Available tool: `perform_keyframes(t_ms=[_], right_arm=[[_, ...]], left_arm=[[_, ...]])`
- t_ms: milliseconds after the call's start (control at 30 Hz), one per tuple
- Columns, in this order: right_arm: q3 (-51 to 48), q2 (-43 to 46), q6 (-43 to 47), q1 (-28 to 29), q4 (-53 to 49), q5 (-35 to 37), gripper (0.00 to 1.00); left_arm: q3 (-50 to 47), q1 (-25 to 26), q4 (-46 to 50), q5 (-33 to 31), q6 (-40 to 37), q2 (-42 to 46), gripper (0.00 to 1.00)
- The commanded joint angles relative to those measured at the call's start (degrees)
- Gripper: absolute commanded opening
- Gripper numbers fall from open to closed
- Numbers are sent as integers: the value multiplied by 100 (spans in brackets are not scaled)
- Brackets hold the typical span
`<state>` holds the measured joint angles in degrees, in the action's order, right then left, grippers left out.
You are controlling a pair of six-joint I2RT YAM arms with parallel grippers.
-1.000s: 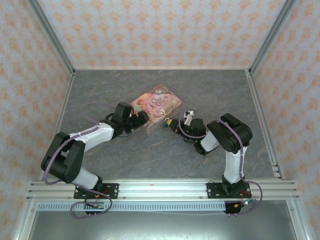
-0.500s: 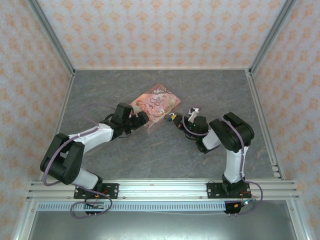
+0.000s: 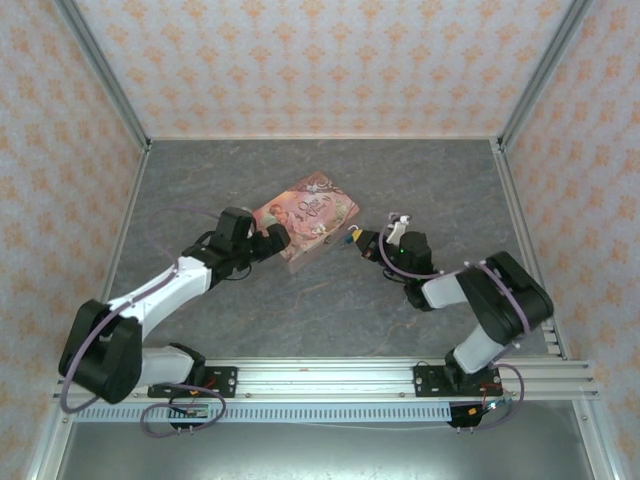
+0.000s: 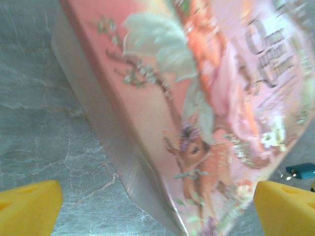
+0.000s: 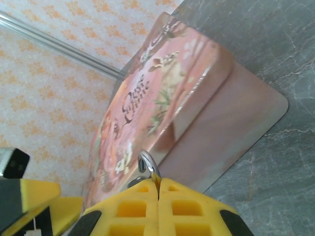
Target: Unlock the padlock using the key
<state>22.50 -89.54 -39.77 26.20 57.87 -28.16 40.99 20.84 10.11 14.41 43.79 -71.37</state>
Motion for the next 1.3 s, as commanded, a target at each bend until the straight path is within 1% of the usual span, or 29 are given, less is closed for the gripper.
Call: perform_keyframes(t_ms=[0,133,233,367,500,633,767,867,967,1067,1267], right_arm=[[116,787,742,-38,-1917,-249,0],[375,1719,1252,-27,-4003,-416,0],[614,2278,1588,0,-5464,-394,0],[742,2743,1758,11,-6767,-343,0],[807,2841,1900,33,-7672,-404,0],[758,2637,1928,108,-7901,-546,0],[797,2246,1895,221,-7699,-646,0],[966,1759,1970,306,-7614,-664,0],[1129,1350,2025,351,-7563,-623,0],[1194,1101,1994,395,-7309,-705,0],[1291,1147,2083,404,-7329,-521,16]], left_arm=[[60,-46,286,-667,-353,603,100],[-118,-50,440,-943,-520,1257,100],[-303,-53,561,-1159,-497,1688,100],[-466,-54,784,-1353,-437,2056,100],[-572,-54,945,-1352,-376,2264,100],[-679,-54,1048,-1337,-289,2433,100],[-707,-55,1158,-1280,-242,2518,100],[-750,-54,1201,-1222,-239,2609,100],[-775,-54,1298,-1263,-248,2740,100],[-802,-55,1394,-1296,-267,2852,100],[-882,-54,1462,-1298,-232,2989,100]])
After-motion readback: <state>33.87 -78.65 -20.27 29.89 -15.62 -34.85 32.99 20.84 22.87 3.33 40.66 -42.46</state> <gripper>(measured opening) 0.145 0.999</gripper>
